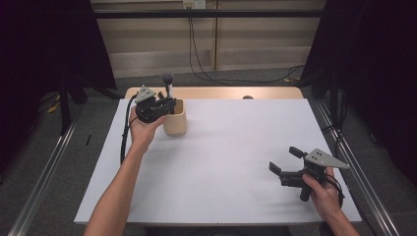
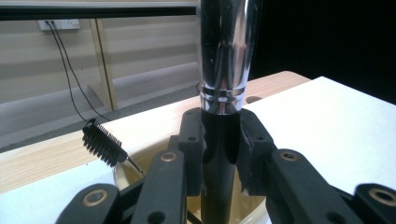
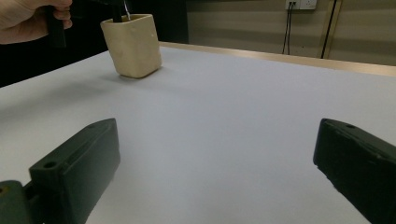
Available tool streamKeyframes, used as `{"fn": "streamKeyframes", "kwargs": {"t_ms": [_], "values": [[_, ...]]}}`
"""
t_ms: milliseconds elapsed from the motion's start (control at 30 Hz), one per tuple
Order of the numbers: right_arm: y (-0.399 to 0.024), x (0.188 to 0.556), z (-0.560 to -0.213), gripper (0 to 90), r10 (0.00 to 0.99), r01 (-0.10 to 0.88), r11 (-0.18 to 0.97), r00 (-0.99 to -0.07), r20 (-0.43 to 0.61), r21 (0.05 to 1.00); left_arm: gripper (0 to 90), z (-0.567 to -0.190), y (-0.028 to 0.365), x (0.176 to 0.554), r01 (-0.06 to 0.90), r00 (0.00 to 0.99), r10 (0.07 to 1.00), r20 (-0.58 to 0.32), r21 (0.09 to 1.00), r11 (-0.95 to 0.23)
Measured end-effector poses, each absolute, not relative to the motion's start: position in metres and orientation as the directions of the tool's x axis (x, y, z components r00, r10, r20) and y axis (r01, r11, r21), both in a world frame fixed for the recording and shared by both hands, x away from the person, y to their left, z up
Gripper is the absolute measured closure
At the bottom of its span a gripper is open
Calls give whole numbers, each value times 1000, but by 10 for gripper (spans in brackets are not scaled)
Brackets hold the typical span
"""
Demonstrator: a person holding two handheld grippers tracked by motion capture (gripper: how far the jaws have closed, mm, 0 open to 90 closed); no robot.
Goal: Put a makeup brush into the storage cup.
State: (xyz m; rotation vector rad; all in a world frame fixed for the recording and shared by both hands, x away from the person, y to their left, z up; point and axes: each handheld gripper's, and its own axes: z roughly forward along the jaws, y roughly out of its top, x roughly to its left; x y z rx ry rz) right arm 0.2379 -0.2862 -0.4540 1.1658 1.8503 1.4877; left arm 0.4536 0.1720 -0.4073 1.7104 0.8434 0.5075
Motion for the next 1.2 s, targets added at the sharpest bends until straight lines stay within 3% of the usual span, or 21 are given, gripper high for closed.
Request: {"fn": "streamKeyframes", "kwargs": {"t_ms": [833, 1200], "values": [[-285, 239, -454, 0, 842, 305, 36, -522, 135, 952, 738, -423, 174, 454, 311, 654, 752, -83, 936, -167], [-287, 239, -454, 0, 844, 310, 17, -514, 153, 950, 620, -422, 174, 452, 298, 646, 760, -73, 941, -163]]}}
